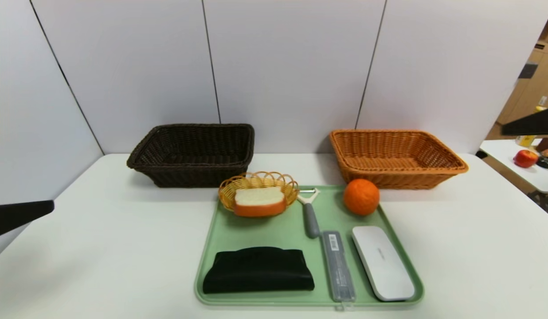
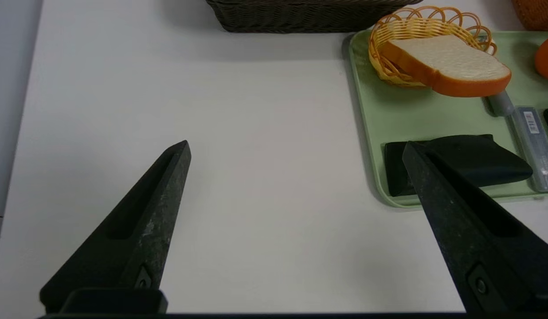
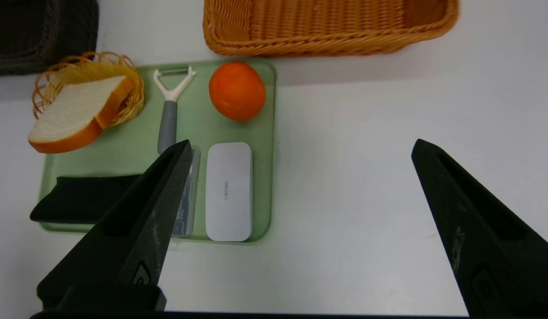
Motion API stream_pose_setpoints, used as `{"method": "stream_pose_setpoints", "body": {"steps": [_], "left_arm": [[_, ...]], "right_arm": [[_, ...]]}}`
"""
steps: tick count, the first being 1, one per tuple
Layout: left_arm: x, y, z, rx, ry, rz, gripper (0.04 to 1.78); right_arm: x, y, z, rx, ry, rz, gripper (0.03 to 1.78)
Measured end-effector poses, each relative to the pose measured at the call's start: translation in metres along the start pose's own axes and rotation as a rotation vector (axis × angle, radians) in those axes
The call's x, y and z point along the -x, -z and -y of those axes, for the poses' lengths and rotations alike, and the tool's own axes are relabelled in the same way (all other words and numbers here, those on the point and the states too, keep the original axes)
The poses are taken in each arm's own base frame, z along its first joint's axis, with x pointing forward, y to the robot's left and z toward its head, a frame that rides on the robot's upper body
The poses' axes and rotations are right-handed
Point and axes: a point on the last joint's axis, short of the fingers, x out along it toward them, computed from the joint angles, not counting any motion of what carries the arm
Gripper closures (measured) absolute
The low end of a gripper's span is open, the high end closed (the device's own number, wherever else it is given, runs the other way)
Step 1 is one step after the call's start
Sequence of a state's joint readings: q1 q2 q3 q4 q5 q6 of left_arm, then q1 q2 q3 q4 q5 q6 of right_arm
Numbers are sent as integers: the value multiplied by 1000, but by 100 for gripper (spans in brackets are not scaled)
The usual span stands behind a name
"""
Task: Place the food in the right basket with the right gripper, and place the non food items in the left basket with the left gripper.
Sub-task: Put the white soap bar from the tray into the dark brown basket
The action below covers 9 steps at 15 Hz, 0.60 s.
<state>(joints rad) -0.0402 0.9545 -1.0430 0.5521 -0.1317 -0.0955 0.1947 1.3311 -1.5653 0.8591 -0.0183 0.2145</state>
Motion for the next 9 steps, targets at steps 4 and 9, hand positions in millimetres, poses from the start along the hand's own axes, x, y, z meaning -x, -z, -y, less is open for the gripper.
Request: {"method": "stream_pose_setpoints", "body": {"steps": [4,9], "left_arm": [[-34,-16,14,64,82,-210,13],[-60,-15,25,28,138,-234,13]], "right_arm": [[-87,-21,-51,22,-24,-279,10],[-158,15,-91,9,90,-669,10]]}}
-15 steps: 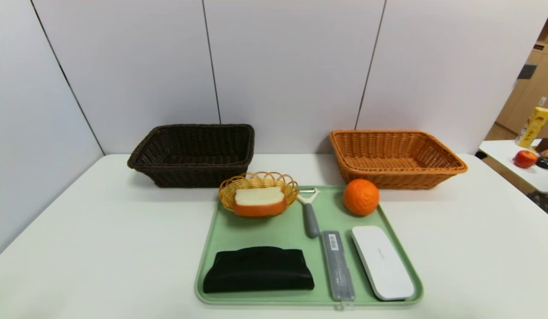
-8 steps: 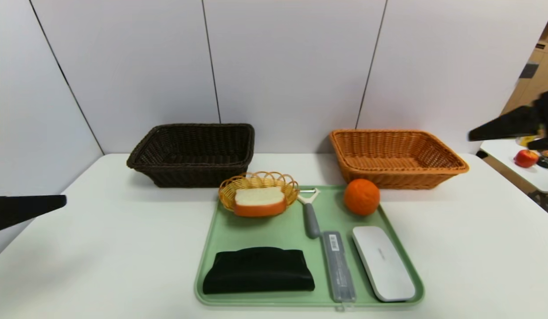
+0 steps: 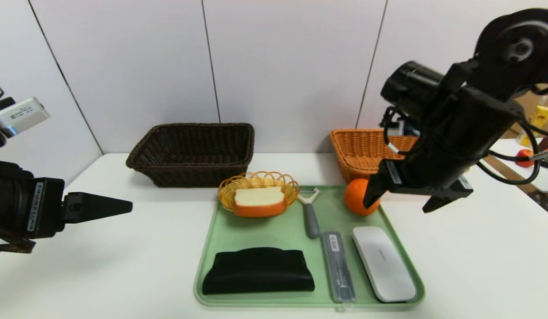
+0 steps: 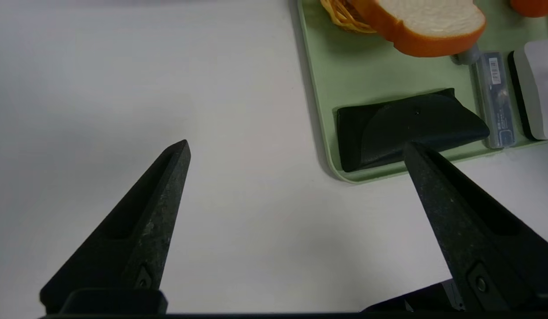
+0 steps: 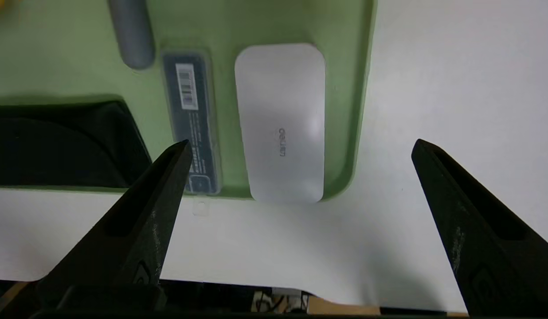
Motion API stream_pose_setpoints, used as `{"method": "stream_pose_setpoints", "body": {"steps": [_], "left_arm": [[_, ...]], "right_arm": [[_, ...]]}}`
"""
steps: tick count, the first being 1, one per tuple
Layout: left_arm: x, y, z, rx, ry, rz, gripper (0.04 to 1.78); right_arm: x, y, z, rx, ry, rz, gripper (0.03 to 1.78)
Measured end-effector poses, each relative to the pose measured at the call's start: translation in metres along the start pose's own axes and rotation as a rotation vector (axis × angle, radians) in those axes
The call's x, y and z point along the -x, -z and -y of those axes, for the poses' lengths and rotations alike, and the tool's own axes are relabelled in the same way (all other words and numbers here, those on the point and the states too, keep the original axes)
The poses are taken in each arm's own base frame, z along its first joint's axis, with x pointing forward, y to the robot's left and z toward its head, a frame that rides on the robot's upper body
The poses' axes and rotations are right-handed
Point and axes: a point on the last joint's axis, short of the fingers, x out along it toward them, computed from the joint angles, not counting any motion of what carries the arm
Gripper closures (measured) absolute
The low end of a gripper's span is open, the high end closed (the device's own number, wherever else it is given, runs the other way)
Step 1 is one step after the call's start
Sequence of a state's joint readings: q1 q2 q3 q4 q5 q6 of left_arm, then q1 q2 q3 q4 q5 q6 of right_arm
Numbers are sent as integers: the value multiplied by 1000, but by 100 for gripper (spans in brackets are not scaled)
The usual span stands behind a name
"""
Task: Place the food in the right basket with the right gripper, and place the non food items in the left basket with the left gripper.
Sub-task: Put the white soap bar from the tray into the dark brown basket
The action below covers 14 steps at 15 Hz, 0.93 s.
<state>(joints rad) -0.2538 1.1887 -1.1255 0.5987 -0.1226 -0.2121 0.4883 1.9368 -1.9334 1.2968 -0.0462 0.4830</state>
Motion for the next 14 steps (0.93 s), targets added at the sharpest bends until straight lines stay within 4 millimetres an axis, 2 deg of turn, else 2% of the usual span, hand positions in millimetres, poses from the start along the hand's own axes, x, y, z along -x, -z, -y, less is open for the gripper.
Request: {"method": "stream_pose_setpoints", "body": {"steps": [2,8,11,14], "left_arm": [[-10,3,-1,-6,4,10,13],[-17,6,-2,-1,7,-16,13],[-17,6,-2,0,6,-17,13],[-17,6,-2,0,8,-20,13]], "right_arm": [[-18,1,-9,15,36,-81,10],[-41,11,-25,2,82,-172,10],[-52,18,-24,12,108,-226,10],[-55,20,-21,11,101,-245,10]]}}
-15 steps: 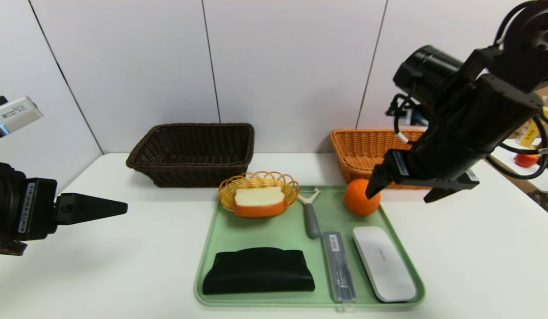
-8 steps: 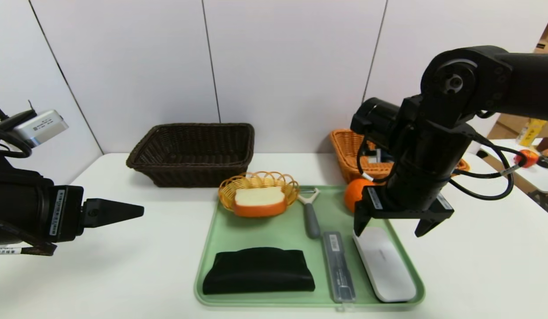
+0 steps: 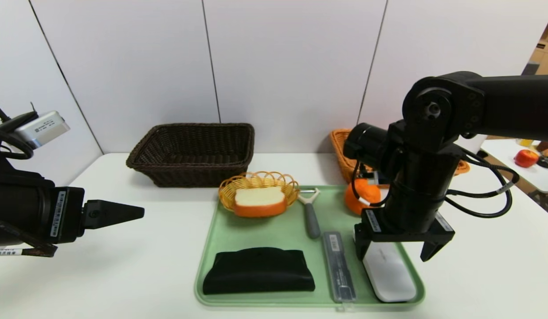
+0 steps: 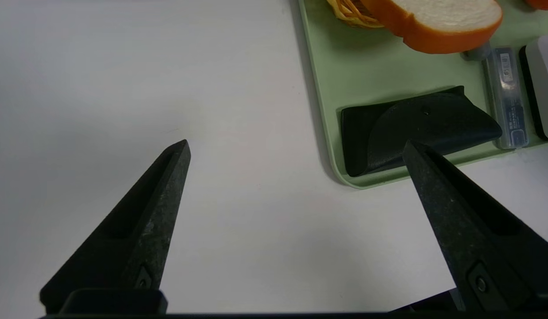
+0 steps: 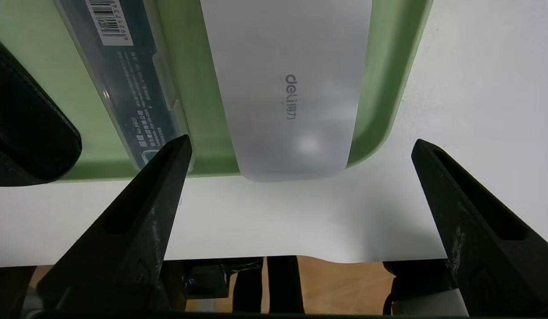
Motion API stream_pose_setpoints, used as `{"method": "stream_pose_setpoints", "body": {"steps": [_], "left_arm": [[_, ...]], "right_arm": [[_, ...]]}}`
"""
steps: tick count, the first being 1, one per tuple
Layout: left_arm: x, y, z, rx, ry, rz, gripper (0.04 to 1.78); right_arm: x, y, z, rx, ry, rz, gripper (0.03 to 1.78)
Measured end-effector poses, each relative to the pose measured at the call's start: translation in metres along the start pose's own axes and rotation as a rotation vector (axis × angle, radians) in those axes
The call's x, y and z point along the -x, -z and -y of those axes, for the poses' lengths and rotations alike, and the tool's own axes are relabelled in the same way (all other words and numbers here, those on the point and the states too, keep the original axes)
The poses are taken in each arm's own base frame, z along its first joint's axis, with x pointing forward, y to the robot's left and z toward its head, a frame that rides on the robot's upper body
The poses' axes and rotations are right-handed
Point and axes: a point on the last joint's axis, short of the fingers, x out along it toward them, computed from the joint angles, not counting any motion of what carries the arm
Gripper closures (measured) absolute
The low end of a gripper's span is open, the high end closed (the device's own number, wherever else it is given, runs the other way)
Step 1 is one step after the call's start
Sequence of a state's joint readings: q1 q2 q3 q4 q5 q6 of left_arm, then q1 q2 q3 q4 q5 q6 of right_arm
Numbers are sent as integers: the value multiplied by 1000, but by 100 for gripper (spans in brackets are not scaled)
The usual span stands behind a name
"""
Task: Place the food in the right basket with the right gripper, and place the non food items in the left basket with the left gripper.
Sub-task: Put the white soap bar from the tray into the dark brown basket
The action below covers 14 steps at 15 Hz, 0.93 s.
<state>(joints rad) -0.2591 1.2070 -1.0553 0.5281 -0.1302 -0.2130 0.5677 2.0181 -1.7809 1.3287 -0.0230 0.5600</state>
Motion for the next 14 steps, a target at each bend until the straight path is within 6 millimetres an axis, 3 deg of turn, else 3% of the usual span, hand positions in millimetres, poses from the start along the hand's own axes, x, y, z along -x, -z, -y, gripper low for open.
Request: {"method": "stream_pose_setpoints", "body": {"steps": [14], "left_arm": [[-1,0,1,-4,9,-2,13]], "right_arm": [[-22,-8,4,2,-29,29,10]]}}
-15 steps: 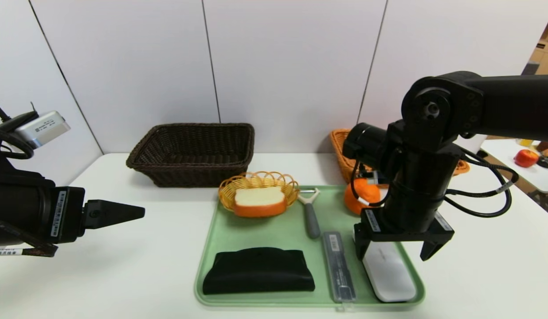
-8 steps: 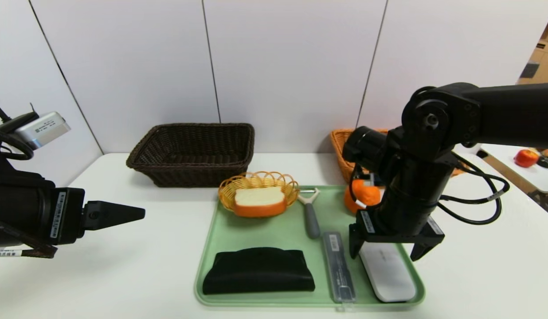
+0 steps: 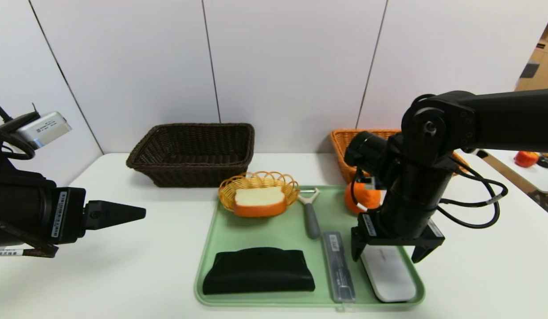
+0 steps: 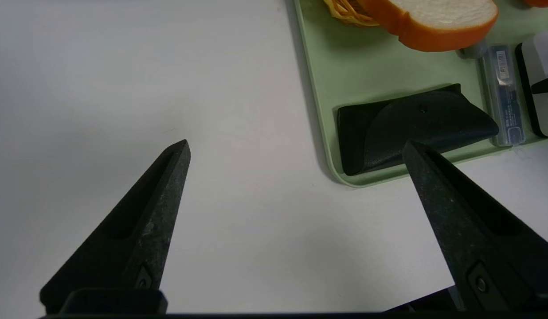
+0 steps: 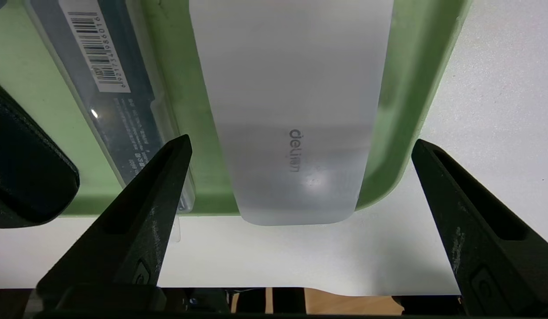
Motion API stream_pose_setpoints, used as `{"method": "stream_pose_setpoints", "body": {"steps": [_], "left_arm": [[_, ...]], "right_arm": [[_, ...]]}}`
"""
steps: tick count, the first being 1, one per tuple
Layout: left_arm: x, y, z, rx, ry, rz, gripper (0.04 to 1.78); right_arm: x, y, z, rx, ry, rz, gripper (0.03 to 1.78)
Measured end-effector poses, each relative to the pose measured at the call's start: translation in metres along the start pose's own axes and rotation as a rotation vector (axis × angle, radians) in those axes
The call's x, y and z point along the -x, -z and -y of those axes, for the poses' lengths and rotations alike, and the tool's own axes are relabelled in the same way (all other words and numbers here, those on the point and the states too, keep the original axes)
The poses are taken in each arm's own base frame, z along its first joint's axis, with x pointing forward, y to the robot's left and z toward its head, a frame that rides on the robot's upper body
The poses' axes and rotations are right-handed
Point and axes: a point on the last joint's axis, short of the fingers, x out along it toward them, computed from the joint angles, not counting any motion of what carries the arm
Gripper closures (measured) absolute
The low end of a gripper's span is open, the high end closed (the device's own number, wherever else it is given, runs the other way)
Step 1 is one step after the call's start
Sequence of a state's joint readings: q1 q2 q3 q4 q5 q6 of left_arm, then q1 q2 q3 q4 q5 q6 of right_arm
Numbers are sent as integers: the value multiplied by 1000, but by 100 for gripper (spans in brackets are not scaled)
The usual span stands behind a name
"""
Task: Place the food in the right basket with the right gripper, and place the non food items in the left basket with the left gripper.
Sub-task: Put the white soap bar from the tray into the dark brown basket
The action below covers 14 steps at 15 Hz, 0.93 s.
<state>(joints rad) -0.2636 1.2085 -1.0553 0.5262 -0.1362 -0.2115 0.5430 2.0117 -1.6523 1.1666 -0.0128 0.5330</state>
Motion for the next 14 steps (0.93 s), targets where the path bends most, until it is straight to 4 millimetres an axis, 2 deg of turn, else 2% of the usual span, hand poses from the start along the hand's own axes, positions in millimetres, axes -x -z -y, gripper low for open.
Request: {"method": "stream_pose_setpoints", "body": {"steps": [13,14], "left_arm": [[-4,-1,0,-1,31,-20,13],[-5,-1,0,0,31,-22,13]], "right_arm": [[-14,-7,-3,-3,14,-24,10],[-15,-7,-3,-3,16,-27,27]]}}
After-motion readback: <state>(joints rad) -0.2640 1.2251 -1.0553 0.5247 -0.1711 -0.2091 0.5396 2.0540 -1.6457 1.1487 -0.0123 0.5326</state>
